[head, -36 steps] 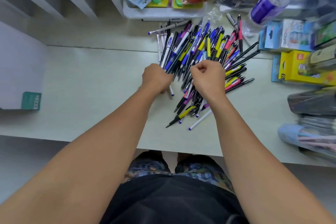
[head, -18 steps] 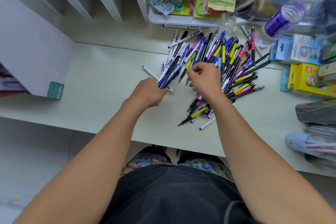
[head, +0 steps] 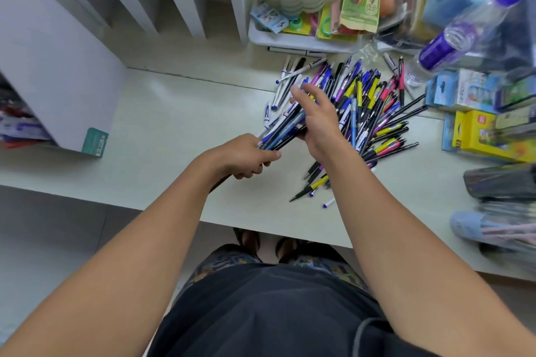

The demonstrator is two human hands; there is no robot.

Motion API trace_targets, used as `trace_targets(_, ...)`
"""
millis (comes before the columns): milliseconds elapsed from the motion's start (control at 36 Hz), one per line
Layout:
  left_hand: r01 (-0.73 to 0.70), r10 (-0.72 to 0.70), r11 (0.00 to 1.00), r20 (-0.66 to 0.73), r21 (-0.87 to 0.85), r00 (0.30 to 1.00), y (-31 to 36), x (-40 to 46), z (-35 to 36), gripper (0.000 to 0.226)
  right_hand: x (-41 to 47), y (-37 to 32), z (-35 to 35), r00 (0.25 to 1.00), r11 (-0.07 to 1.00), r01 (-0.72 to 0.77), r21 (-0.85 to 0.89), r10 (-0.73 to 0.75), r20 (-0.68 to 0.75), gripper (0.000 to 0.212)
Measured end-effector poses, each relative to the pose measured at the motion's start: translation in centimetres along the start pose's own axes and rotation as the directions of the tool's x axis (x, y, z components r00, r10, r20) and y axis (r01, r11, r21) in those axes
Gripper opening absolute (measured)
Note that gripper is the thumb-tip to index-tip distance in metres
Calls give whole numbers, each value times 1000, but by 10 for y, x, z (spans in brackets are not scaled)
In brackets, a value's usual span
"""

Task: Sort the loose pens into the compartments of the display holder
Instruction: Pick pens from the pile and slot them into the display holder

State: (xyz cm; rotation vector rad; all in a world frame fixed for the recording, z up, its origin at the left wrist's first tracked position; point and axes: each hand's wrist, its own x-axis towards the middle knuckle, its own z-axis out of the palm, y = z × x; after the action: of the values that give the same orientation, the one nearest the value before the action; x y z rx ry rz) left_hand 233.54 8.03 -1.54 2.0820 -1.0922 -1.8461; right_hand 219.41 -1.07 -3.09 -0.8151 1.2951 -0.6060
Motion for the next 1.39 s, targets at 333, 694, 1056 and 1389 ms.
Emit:
trace_targets(333,-10,51,973,173,-230,983,31,24,19,39,6,1,-25,931,919,310,-245,-346,-120,38)
trace_targets(694,49,45,905,210,-422,977,64,68,41,32,28,-7,-46,928,911,282,-301,-339,-155,42)
trace_targets(1056,-102,16,225,-101,-969,995,60,70,6,35,-29,24,-47,912,844,99,-527,135,387,33)
trace_targets(1389,-293,32,629,-353,-720,935,15,6,-12,17,-21,-22,-35,895,884,172,-435,44,443,29)
